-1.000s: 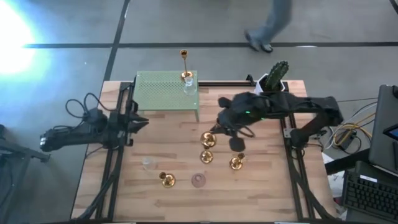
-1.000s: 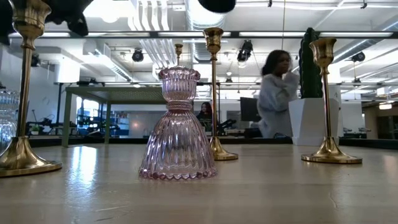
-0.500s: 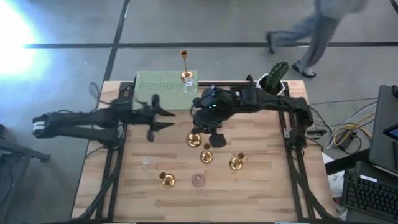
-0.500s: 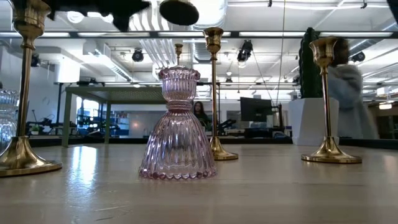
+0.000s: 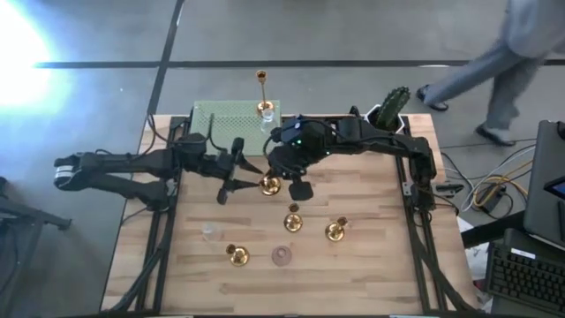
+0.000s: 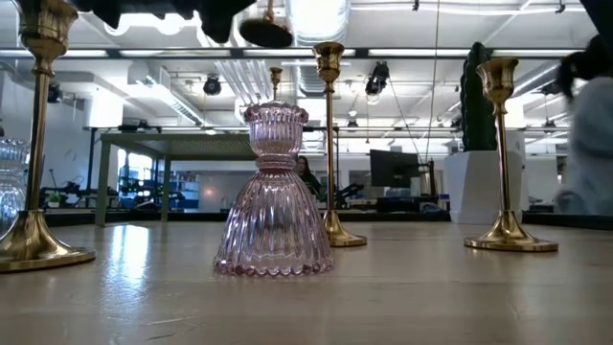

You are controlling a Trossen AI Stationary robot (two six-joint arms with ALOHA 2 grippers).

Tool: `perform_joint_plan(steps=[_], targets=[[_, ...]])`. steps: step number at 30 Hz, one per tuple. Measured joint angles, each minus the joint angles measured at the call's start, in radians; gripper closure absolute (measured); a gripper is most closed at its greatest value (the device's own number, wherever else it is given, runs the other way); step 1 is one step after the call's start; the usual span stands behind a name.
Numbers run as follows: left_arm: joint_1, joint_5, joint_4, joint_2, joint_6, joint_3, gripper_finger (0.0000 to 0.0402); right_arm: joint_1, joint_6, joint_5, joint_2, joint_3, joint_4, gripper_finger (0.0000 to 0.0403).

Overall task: Pick & Place candle stick holders
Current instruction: Put the golden candle holder on the shelf

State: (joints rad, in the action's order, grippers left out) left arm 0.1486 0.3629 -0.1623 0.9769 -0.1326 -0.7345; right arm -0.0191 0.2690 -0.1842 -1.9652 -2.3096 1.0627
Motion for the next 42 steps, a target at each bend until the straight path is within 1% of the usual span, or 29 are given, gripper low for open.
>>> perform_joint_plan(steps=[12, 16, 22, 29, 34, 36, 38, 40, 42], targets=[[0.000, 0.064, -0.007, 0.007, 0.001, -0.027, 0.0227, -0.005, -0.002, -0.012, 0.000, 0.038, -0.097, 0.0392], [0.000, 0.065, -0.007, 0.009, 0.001, -0.031, 0.0227, -0.007, -0.002, -0.051, 0.000, 0.059, -0.148, 0.0392], [0.000, 0.067, -0.010, 0.009, 0.001, -0.031, 0.0227, -0.007, 0.000, -0.053, 0.000, 0.072, -0.164, 0.0392], [0.000, 0.067, -0.010, 0.020, 0.001, -0.031, 0.0227, -0.007, 0.000, -0.065, 0.000, 0.088, -0.231, 0.0392], [0.000, 0.067, -0.010, 0.023, 0.000, -0.031, 0.0229, -0.007, 0.000, -0.064, -0.011, 0.091, -0.215, 0.0392], [0.000, 0.065, -0.011, 0.023, -0.002, -0.031, 0.0237, -0.007, 0.000, -0.064, -0.011, 0.092, -0.215, 0.0392], [0.000, 0.062, -0.016, 0.023, -0.002, -0.031, 0.0256, -0.007, 0.000, -0.065, -0.010, 0.091, -0.220, 0.0392], [0.000, 0.062, -0.023, 0.025, -0.002, -0.031, 0.0289, -0.007, 0.000, -0.065, -0.009, 0.091, -0.223, 0.0392], [0.000, 0.059, -0.023, 0.027, -0.002, -0.031, 0.0332, -0.007, 0.000, -0.064, -0.009, 0.091, -0.224, 0.0392]])
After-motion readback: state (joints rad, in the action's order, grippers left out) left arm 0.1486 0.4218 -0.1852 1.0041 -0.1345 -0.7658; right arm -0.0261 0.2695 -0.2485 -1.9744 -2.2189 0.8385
